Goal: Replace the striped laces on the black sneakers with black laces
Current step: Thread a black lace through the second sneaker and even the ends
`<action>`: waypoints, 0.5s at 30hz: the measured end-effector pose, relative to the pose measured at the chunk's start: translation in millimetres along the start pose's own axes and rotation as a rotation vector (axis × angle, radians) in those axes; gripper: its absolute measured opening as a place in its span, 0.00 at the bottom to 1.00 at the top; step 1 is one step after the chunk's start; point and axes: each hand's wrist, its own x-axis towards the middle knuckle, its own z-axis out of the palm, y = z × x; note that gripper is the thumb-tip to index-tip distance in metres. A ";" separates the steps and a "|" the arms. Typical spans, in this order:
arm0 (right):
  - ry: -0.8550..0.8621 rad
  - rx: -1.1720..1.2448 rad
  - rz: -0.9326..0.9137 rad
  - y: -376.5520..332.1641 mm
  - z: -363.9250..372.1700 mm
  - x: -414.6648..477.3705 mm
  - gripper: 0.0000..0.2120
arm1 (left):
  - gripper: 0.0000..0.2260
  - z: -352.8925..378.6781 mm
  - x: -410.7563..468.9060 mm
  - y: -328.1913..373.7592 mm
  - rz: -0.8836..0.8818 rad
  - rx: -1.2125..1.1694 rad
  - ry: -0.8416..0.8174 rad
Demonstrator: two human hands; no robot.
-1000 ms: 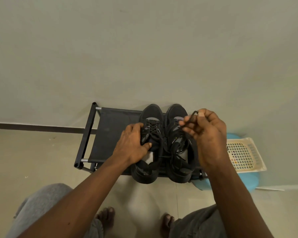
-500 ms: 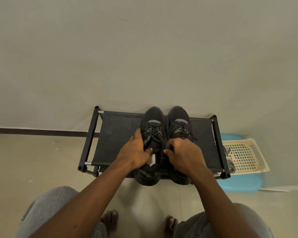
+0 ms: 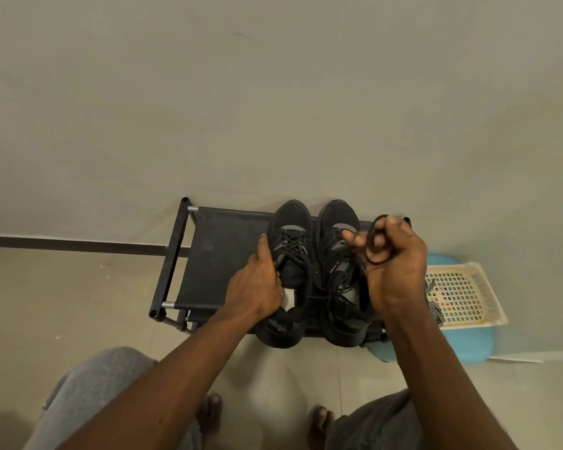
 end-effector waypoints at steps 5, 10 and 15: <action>0.090 -0.290 -0.020 -1.9 -3.8 -2.3 0.22 | 0.39 -0.4 2.1 -0.2 -0.002 0.002 -0.018; -0.162 -1.029 0.046 6.8 -2.7 -11.1 0.28 | 0.32 0.2 4.1 -2.0 0.004 0.070 -0.048; -0.180 -1.360 0.040 24.1 -1.7 -7.8 0.20 | 0.31 0.4 4.7 -1.9 0.014 0.087 -0.059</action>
